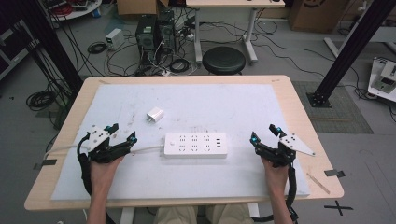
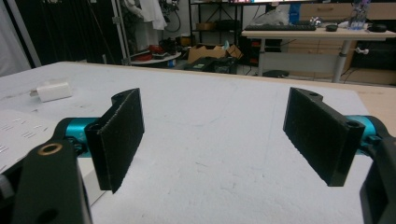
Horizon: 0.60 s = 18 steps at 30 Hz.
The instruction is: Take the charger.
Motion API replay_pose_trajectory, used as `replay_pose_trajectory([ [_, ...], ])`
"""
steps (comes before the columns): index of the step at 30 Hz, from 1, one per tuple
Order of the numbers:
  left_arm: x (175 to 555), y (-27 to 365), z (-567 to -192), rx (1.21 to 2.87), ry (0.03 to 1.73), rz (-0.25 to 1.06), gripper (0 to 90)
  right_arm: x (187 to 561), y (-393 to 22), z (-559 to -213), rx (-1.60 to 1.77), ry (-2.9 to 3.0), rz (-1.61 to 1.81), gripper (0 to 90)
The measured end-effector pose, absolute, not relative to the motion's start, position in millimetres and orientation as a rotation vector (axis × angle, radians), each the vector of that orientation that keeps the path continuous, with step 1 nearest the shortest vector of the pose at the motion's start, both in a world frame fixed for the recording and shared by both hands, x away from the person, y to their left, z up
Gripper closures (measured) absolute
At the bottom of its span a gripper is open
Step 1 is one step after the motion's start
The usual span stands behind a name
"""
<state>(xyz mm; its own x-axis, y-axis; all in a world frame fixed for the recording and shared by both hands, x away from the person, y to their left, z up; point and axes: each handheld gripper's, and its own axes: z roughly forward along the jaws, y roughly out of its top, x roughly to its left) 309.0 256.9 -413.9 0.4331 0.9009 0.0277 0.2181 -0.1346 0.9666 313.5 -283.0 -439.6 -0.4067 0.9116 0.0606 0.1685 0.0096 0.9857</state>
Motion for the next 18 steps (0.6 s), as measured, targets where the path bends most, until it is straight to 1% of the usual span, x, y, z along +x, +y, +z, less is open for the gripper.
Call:
replay_pose_trajectory([
  [3,319,249,-401,1.691,0.965,0.773,25.6,314,-284,-440,1.134,1.633,1.455,21.0],
  [6,325,245,-395,1.718,0.954,0.762,25.5,314,-284,-440,1.139,1.631,1.459,21.0],
  [11,345,237,-385,1.787,0.945,0.707,26.3,313,-283,-440,1.139,1.638,1.459,21.0],
  [12,354,235,-383,1.826,0.947,0.702,26.3,313,-283,-440,1.139,1.640,1.459,21.0],
  [13,354,235,-383,1.826,0.947,0.702,26.3,313,-283,-440,1.140,1.639,1.460,21.0],
  [15,369,233,-381,1.885,0.984,0.681,26.3,314,-283,-440,1.136,1.639,1.457,21.0],
  [18,378,231,-381,1.907,0.998,0.673,26.3,314,-284,-440,1.130,1.640,1.457,21.0],
])
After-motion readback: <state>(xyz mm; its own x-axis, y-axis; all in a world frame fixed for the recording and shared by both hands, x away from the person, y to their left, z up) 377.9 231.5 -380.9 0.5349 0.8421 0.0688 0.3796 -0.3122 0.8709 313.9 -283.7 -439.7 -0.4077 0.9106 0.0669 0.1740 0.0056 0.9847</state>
